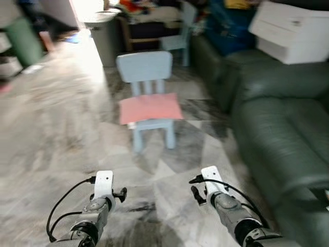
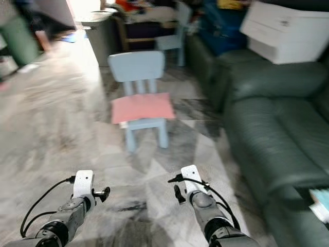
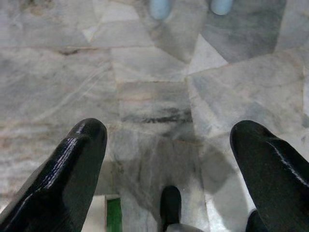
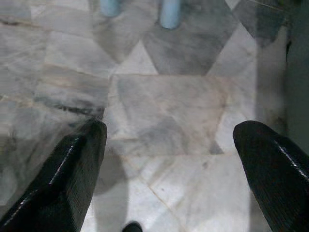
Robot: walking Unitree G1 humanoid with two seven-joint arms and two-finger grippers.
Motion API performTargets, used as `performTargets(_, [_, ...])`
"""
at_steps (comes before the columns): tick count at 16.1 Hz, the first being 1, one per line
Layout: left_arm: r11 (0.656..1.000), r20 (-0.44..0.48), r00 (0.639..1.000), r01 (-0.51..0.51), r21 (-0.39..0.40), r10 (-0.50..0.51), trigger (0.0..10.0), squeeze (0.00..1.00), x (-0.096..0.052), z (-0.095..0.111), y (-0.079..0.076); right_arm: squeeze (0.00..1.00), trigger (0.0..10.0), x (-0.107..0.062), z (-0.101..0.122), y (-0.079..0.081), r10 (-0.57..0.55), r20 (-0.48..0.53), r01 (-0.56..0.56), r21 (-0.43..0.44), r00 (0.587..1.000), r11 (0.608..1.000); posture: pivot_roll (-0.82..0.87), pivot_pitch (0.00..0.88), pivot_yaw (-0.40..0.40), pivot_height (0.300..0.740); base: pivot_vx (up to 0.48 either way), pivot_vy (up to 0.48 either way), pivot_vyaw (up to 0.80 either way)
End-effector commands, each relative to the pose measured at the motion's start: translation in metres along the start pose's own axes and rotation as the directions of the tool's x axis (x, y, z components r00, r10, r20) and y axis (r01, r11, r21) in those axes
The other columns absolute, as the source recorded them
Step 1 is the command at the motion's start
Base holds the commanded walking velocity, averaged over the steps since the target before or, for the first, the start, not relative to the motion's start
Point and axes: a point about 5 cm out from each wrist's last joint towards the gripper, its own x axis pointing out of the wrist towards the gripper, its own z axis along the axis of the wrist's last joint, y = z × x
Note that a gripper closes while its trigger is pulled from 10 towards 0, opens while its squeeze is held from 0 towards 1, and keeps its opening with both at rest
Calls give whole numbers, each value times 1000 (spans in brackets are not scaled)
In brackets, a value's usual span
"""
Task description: Move the pillow to the sofa
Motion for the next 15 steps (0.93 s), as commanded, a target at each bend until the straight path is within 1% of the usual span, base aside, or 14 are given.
performTargets(1, [1000,-4,1000,1,9,-1,10000,0,0,1,2,0,10000,0,1,0,-3,-3,3,0,1000,1000,17,0,46,740,0,0,800])
performTargets(2, [1000,-4,1000,2,10,-2,10000,0,0,1,2,0,10000,0,1,0,-4,-3,4,4,1000,1000,17,0,46,740,0,0,594])
performTargets(4, [1000,-6,1000,4,10,-4,10000,0,0,1,2,0,10000,0,1,-1,-12,-5,12,24,1000,1000,13,0,48,740,0,0,0])
performTargets(13, [999,1,1000,1,-37,-1,10000,0,0,2,6,0,10000,1,2,1,-5,-6,6,28,1000,1000,17,0,47,740,0,0,0])
performTargets(15, [999,8,1000,12,-41,-12,10000,0,0,2,5,0,10000,1,2,0,-6,-6,6,29,1000,1000,17,0,47,740,287,0,0])
